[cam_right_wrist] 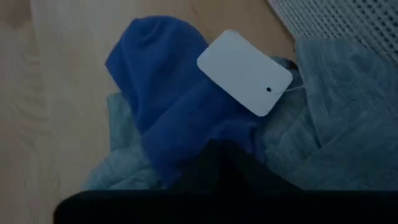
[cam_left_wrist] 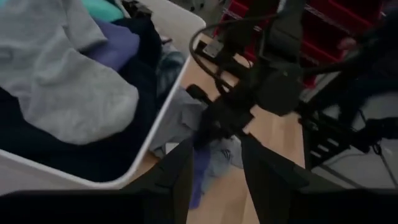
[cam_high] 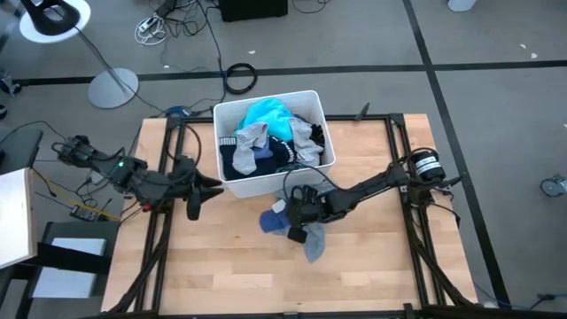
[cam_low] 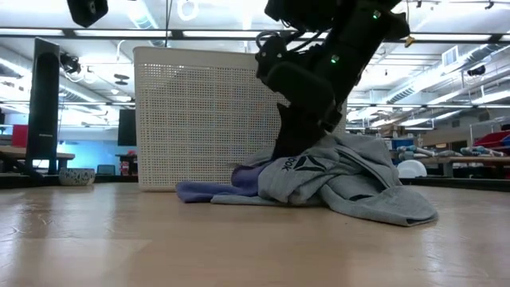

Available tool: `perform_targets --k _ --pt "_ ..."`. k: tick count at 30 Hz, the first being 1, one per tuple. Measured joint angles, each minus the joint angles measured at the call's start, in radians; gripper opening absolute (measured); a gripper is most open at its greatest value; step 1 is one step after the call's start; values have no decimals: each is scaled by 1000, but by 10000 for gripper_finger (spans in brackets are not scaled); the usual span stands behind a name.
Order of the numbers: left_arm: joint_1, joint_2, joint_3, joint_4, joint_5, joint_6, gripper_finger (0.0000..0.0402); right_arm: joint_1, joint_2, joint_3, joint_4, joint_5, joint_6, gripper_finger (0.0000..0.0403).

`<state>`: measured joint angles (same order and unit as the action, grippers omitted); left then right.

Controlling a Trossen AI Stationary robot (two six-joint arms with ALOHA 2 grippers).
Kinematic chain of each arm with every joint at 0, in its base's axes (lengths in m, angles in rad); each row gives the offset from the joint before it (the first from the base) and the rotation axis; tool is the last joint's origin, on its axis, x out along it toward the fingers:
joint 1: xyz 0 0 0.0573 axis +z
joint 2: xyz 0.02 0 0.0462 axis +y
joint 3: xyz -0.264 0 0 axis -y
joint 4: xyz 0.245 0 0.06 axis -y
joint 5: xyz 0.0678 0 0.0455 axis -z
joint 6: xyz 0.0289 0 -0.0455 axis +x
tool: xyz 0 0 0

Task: Sort clothes
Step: Put the blue sock into the white bin

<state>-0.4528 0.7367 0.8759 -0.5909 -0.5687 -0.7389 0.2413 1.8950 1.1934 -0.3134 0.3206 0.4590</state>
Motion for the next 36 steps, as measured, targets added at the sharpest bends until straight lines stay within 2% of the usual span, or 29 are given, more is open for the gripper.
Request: perform_targets --k 5,9,11,18,24,30,36 --pt "-48 1 0 -44 -58 -26 142 0 -56 17 -38 14 -8 3" --pt "-66 -2 0 -124 -139 -56 142 -1 -133 69 -96 57 -62 2" --pt "-67 -3 0 -150 -149 -61 142 -1 -176 107 -124 83 -96 2" --pt "-67 -4 0 -189 -165 -63 142 -14 -275 327 -159 165 -307 1" --pt "-67 -5 0 -202 -183 -59 142 -117 -280 558 -156 214 -508 1" --pt "-67 -4 0 -202 -184 -54 142 -276 -279 639 -158 215 -494 7" --pt "-67 -4 0 -201 -193 -52 142 -365 -278 638 -213 163 -377 52"
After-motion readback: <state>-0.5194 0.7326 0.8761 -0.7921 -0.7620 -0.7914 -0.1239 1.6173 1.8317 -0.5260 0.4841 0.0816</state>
